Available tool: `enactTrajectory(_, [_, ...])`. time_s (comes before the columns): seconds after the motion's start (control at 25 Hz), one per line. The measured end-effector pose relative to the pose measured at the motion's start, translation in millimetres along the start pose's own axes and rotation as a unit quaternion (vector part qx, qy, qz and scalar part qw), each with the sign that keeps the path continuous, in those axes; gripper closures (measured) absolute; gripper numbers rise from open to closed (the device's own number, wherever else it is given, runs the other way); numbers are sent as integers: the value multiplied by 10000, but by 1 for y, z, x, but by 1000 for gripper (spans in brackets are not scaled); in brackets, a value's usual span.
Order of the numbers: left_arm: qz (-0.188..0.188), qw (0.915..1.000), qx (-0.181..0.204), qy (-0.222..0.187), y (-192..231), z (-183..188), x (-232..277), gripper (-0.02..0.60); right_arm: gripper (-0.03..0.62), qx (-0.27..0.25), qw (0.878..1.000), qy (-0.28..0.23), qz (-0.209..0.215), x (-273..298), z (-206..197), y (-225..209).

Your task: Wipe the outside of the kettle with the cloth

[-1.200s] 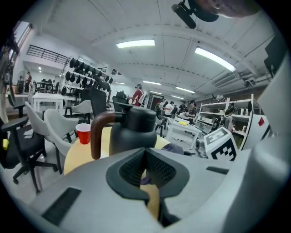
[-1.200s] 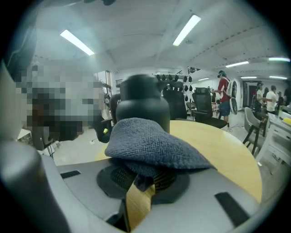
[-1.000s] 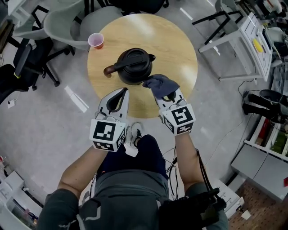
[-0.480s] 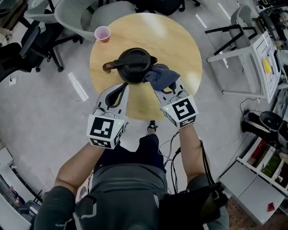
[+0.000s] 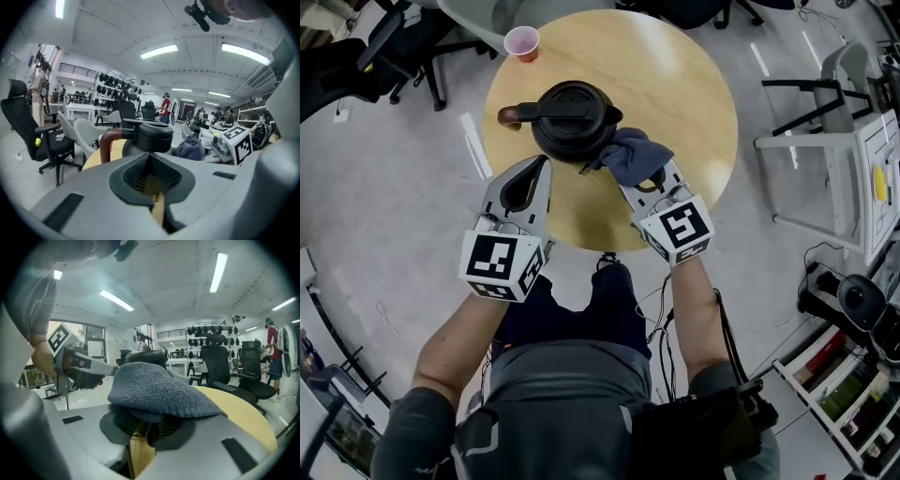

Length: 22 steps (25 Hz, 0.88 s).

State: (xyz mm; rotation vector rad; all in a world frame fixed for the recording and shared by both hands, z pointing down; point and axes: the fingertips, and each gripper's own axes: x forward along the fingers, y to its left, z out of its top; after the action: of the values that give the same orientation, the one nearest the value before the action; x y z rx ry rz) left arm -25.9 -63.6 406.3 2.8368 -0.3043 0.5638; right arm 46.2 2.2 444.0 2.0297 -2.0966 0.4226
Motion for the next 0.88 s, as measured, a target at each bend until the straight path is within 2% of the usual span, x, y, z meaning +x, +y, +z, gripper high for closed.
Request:
enactTrajectory(0.24, [415,9991,-96,-52,9,-7,1,572,503,33,9986,442,289,21,-54,-5])
enactTrajectory(0.44, [584,9982,-131,-10,5,-14,1,572,503,-138,9943,944,468,33,-91,-5])
enactTrajectory(0.6, [665,9977,-97,29,2,-12,1,572,503,-287,9897,1270,598,35,-105,-4])
enactTrajectory(0.72, [714,9974,-79,39,-3,-7,-1,572,503,-330,9871,1344,802,30,-101,-3])
enactTrajectory(0.88, [832,9965,-42,24,-9,5,-6,572,503,-300,9908,743,1092,5,-44,-13])
